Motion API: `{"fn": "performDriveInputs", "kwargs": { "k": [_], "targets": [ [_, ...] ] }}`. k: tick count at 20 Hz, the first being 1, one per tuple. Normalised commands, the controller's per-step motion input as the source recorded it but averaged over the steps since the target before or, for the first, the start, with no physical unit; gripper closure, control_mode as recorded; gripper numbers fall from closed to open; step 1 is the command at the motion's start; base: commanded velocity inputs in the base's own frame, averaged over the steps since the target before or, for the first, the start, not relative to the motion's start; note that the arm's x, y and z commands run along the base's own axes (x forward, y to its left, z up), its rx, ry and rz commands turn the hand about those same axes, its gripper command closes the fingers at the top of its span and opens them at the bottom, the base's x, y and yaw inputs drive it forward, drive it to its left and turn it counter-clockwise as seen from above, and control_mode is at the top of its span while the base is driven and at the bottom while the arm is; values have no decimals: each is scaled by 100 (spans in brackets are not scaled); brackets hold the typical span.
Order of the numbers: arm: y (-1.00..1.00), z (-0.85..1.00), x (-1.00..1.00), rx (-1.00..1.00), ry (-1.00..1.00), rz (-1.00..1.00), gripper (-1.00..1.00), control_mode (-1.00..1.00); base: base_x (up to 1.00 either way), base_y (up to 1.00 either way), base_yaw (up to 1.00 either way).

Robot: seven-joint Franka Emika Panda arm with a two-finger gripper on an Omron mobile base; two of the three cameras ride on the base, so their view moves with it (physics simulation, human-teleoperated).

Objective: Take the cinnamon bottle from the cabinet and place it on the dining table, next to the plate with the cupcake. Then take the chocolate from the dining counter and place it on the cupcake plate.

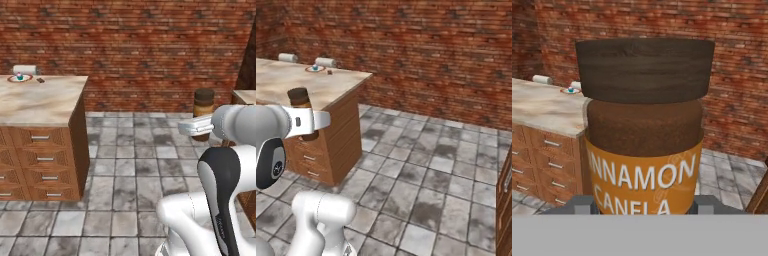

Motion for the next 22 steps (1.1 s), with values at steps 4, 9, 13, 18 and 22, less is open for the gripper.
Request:
{"fn": "performDriveInputs", "kwargs": {
  "k": [4,9,13,18,22],
  "targets": [
    [0,0,0,0,0,0,100,100,100,-21,-9],
    [0,0,0,0,0,0,100,100,100,-19,-9],
    [0,0,0,0,0,0,100,100,100,-29,-5],
    [0,0,0,0,0,0,100,100,100,-33,-2],
    [0,0,0,0,0,0,100,100,100,-39,-1]
  ]
}}
